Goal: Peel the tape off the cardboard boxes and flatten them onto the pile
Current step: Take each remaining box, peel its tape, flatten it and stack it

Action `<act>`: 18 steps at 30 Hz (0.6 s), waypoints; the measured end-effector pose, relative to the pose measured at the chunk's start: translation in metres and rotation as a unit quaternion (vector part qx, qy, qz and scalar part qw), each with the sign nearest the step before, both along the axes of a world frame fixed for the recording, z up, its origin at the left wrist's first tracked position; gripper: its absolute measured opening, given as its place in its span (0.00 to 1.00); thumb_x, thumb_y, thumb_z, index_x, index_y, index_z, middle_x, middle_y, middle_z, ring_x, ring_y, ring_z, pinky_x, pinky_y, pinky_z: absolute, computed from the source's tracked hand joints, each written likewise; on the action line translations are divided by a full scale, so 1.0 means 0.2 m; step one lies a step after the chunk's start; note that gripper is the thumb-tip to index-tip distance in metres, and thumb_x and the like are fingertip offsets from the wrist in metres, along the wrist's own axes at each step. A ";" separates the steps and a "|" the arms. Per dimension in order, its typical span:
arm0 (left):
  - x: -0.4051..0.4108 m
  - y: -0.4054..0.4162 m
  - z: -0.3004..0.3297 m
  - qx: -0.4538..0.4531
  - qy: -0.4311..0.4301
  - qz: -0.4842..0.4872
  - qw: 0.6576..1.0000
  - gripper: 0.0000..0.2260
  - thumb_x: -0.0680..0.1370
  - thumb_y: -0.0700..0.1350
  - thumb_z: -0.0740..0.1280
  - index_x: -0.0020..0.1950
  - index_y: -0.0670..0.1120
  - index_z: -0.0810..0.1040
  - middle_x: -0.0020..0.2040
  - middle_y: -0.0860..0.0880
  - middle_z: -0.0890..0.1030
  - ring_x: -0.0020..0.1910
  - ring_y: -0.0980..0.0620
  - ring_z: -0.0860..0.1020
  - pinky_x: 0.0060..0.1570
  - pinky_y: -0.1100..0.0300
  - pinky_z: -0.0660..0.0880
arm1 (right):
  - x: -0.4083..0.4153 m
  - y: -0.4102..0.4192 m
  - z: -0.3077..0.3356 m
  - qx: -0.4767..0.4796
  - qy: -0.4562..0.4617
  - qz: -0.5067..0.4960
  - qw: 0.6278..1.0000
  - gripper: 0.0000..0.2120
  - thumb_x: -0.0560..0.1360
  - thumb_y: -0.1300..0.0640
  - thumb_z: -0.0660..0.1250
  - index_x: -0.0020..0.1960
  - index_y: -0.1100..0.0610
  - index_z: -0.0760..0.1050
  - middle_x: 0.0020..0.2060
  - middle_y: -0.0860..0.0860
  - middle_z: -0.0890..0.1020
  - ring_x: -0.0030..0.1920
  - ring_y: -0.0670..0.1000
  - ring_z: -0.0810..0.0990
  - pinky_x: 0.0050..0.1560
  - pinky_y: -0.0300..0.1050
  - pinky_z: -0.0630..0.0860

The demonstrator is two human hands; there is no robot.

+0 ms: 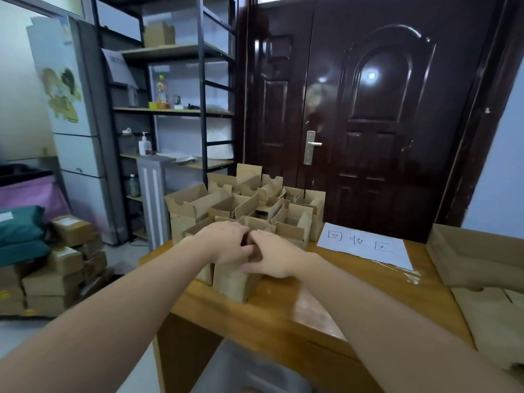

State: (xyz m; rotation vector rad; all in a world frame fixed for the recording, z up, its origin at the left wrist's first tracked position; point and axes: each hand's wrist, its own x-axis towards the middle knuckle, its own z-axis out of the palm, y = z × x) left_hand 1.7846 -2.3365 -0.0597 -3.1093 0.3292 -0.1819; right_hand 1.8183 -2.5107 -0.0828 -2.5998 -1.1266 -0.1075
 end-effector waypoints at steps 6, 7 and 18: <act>0.00 -0.07 -0.01 -0.032 0.022 0.016 0.999 0.39 0.73 0.77 0.49 0.72 0.53 0.74 0.64 0.50 0.80 0.58 0.49 0.79 0.60 0.47 0.77 | -0.08 -0.18 0.03 -0.021 -0.021 0.016 0.999 0.20 0.73 0.37 0.72 0.51 0.48 0.68 0.46 0.46 0.75 0.44 0.47 0.75 0.41 0.46 0.74; 0.00 -0.10 -0.02 -0.033 0.025 0.019 0.999 0.40 0.74 0.78 0.49 0.73 0.52 0.74 0.65 0.49 0.80 0.59 0.49 0.79 0.61 0.47 0.77 | -0.10 -0.22 0.03 -0.021 -0.023 0.014 0.999 0.19 0.73 0.36 0.71 0.51 0.48 0.69 0.46 0.46 0.75 0.44 0.47 0.75 0.41 0.45 0.73; -0.08 -0.63 -0.08 -0.045 0.004 -0.030 0.999 0.37 0.76 0.76 0.50 0.64 0.49 0.78 0.60 0.46 0.81 0.55 0.46 0.78 0.56 0.47 0.78 | -0.25 -0.75 -0.04 0.018 -0.037 -0.087 0.995 0.18 0.74 0.33 0.64 0.46 0.48 0.73 0.43 0.45 0.79 0.46 0.49 0.78 0.49 0.55 0.77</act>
